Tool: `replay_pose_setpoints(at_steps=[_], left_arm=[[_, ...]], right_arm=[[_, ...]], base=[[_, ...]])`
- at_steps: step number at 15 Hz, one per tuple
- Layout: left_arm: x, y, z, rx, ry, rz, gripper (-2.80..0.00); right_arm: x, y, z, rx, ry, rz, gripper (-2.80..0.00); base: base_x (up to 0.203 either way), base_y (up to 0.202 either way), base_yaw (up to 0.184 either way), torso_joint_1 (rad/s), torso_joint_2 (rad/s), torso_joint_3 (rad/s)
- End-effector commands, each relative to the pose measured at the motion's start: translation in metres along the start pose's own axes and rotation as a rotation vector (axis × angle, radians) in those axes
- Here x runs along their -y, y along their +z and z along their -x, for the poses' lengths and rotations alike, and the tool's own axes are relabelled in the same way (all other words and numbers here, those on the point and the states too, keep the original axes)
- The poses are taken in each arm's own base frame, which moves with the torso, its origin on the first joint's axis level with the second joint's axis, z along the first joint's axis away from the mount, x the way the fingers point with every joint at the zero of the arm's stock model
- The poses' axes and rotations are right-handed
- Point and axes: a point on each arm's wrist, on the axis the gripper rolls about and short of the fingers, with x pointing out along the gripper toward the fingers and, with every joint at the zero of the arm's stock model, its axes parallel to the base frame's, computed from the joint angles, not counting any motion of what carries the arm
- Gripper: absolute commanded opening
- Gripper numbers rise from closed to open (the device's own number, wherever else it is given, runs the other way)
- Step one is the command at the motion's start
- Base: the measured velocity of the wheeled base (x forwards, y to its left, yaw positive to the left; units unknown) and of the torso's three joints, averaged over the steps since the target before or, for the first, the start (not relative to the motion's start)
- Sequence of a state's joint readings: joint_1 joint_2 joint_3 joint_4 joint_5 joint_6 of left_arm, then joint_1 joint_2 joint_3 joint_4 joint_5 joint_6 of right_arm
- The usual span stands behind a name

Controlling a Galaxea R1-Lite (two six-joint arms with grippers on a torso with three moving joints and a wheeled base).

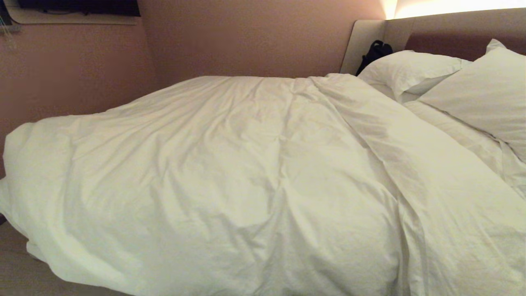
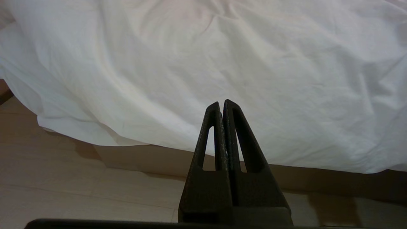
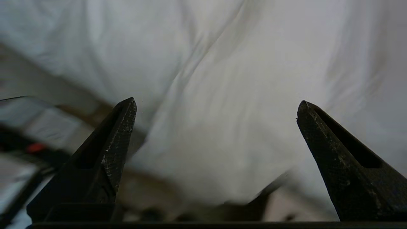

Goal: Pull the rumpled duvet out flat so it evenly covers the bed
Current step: Hold the folded corner of the quilt

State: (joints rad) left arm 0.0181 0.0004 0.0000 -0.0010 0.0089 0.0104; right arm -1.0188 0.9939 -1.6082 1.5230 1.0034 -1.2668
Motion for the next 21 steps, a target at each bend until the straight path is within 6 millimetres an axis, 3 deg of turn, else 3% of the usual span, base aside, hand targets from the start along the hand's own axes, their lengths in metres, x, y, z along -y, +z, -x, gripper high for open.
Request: replay_pose_setpoints(at_steps=[1, 7, 12, 16, 21], left_arm=[[0.000, 0.000, 0.000, -0.001, 0.001, 0.000, -2.80], [0.000, 0.000, 0.000, -0.001, 0.001, 0.000, -2.80], [0.000, 0.000, 0.000, -0.001, 0.001, 0.000, -2.80], [0.000, 0.000, 0.000, -0.001, 0.001, 0.000, -2.80], [0.000, 0.000, 0.000, -0.001, 0.001, 0.000, -2.80]], right_arm=[[0.002, -0.016, -0.005, -0.258, -0.065, -0.242, 0.00], [0.077, -0.022, -0.019, -0.322, -0.759, -0.504, 0.00], [0.103, -0.008, -0.032, -0.113, -1.060, -0.777, 0.00], [0.102, 0.003, -0.048, 0.078, -1.023, -1.025, 0.00], [0.080, 0.023, -0.055, 0.235, -0.742, -1.166, 0.00]], base=[[0.000, 0.000, 0.000, 0.000, 0.00, 0.000], [0.000, 0.000, 0.000, 0.000, 0.00, 0.000], [0.000, 0.000, 0.000, 0.000, 0.00, 0.000], [0.000, 0.000, 0.000, 0.000, 0.00, 0.000], [0.000, 0.000, 0.000, 0.000, 0.00, 0.000]])
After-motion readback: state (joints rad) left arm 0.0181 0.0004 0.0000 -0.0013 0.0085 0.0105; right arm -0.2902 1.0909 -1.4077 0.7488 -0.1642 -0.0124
